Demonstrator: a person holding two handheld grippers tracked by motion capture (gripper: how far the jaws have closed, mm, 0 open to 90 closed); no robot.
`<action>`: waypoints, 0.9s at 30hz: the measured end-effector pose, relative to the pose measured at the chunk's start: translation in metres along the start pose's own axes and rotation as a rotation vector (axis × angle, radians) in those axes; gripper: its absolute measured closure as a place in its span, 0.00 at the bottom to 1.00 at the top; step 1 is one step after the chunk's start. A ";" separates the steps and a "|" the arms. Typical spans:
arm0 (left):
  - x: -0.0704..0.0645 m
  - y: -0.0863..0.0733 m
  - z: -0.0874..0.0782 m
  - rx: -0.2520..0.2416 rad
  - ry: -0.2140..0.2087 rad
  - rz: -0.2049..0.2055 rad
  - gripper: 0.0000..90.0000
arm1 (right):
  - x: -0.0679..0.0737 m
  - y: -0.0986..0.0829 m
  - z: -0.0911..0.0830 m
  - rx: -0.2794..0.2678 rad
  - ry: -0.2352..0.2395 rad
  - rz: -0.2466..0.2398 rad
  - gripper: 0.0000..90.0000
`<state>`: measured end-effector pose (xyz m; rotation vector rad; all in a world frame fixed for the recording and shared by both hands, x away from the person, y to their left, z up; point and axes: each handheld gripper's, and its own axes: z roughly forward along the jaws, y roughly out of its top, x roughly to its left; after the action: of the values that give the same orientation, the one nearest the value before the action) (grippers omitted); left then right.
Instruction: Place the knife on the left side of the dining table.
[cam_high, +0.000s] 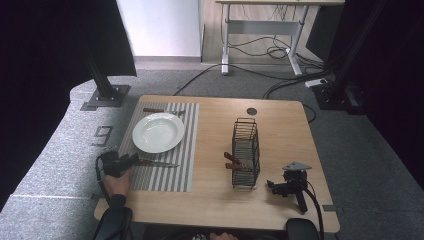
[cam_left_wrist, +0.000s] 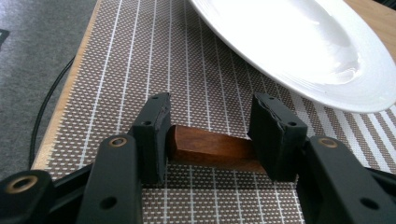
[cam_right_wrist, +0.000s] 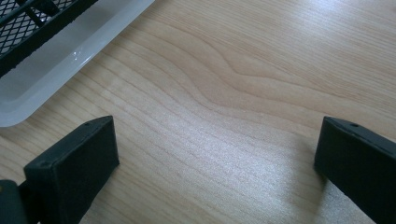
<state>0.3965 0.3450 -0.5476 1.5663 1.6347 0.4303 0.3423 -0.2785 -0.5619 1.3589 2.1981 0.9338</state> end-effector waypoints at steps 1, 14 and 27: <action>0.000 0.000 0.000 0.003 0.003 0.001 0.55 | 0.000 0.000 0.000 0.000 0.000 0.000 0.00; -0.005 0.000 0.001 0.016 0.051 0.061 0.52 | 0.000 0.000 0.000 0.000 0.000 0.000 0.00; -0.009 0.002 -0.015 -0.004 0.050 0.178 0.27 | 0.000 0.000 0.000 0.000 0.000 0.000 0.00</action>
<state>0.3858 0.3413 -0.5343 1.7179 1.5357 0.5703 0.3423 -0.2785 -0.5618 1.3594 2.1982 0.9336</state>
